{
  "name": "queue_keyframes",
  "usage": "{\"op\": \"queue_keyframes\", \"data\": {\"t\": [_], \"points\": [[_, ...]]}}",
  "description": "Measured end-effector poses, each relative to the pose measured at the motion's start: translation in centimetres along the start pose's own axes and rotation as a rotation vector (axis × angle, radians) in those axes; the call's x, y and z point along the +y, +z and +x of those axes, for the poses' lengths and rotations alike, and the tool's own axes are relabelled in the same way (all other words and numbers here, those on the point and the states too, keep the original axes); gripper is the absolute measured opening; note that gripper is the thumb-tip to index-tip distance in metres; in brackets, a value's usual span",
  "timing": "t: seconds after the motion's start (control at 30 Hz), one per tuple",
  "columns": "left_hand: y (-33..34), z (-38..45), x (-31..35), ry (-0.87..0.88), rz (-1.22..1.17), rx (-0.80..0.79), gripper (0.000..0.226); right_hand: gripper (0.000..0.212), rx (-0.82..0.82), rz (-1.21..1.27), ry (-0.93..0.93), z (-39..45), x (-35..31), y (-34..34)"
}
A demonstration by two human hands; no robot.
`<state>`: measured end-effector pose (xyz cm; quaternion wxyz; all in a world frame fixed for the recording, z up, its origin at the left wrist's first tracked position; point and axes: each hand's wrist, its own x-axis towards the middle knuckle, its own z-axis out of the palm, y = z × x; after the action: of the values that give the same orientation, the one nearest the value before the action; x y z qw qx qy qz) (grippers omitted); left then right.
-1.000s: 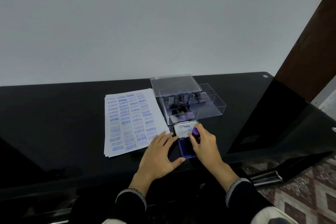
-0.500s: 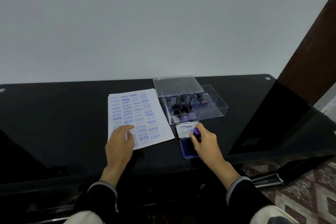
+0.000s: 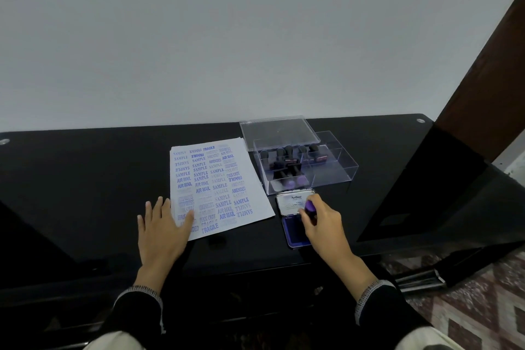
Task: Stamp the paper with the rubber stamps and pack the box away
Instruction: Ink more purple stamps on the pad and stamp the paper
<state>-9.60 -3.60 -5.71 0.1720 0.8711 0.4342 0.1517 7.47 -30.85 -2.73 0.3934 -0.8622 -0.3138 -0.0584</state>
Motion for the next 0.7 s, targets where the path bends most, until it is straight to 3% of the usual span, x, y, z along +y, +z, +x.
{"op": "queue_keyframes", "data": {"t": [0.13, 0.4, 0.7], "points": [[0.1, -0.1, 0.1, 0.009, -0.006, 0.004, 0.075, 0.013, -0.072, -0.03, 0.015, 1.2, -0.1, -0.2], [-0.1, 0.0, 0.1, 0.012, 0.0, 0.021, 0.075, 0.013, 0.053, 0.032, 0.015, -0.9, 0.3, 0.6], [0.0, 0.1, 0.1, 0.008, 0.016, 0.03, 0.077, 0.013, -0.06, 0.021, 0.033, 0.9, 0.1, 0.0]]}}
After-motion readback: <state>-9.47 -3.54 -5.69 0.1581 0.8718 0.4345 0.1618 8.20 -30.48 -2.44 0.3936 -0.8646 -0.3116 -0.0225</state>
